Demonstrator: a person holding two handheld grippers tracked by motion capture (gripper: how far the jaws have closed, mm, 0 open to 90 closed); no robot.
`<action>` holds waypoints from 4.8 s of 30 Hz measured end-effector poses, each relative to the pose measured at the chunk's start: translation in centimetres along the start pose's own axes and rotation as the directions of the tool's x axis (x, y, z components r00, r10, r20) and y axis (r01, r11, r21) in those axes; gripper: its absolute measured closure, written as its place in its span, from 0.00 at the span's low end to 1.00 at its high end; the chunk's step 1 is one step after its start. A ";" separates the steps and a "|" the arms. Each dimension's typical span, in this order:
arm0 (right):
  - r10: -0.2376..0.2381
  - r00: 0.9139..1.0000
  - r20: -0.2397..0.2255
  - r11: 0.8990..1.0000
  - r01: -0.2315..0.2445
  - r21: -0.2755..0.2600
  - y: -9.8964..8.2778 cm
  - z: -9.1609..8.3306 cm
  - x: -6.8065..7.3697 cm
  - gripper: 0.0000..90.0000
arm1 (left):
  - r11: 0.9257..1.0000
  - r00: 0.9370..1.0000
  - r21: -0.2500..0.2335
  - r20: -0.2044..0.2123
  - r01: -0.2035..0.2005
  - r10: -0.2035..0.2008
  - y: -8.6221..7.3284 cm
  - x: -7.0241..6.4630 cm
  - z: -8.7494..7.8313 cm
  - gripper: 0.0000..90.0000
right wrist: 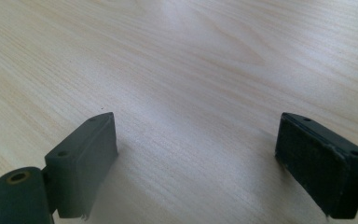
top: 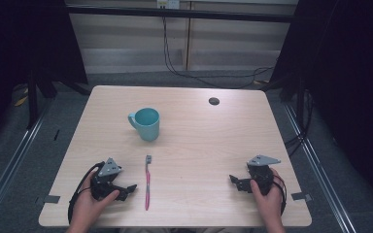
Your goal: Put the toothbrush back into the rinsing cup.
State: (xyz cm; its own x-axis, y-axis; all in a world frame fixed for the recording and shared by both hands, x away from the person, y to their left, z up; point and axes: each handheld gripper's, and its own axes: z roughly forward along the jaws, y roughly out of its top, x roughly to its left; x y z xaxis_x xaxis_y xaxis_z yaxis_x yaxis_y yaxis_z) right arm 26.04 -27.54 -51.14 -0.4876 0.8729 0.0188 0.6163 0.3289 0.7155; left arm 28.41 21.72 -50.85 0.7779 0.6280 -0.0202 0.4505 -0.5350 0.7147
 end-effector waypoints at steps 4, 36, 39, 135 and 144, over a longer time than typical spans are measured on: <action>0.001 1.000 0.000 1.000 -0.001 0.001 0.0 0.0 0.0 0.13 | 1.000 1.000 0.001 -0.004 0.005 -0.005 0.0 -0.1 0.0 0.10; 0.006 1.000 0.002 1.000 -0.006 0.000 -0.1 -0.1 0.1 0.13 | 0.899 0.940 0.285 -0.027 0.333 -0.339 6.4 1.0 0.6 0.19; 0.004 1.000 0.003 1.000 -0.004 -0.001 -0.1 -0.1 0.2 0.13 | 0.895 0.942 0.304 -0.027 0.327 -0.335 7.0 0.7 0.8 0.22; 0.002 1.000 0.002 1.000 -0.002 -0.001 -0.2 -0.2 0.1 0.13 | 0.791 0.911 0.453 -0.174 0.411 -0.373 11.7 -2.4 4.4 1.00; 0.002 1.000 0.002 1.000 -0.002 -0.001 -0.2 -0.2 0.1 0.13 | 0.773 0.895 0.456 -0.166 0.441 -0.413 10.8 -2.0 4.9 0.92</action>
State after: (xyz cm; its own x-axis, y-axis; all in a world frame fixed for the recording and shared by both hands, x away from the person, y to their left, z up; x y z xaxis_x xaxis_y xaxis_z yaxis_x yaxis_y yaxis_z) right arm 25.77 -27.53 -51.13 -0.4855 0.8740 0.0188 0.6167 0.3271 0.7160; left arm 33.87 11.87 -46.52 0.4379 0.8771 -0.1975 0.8911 -0.3942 0.2250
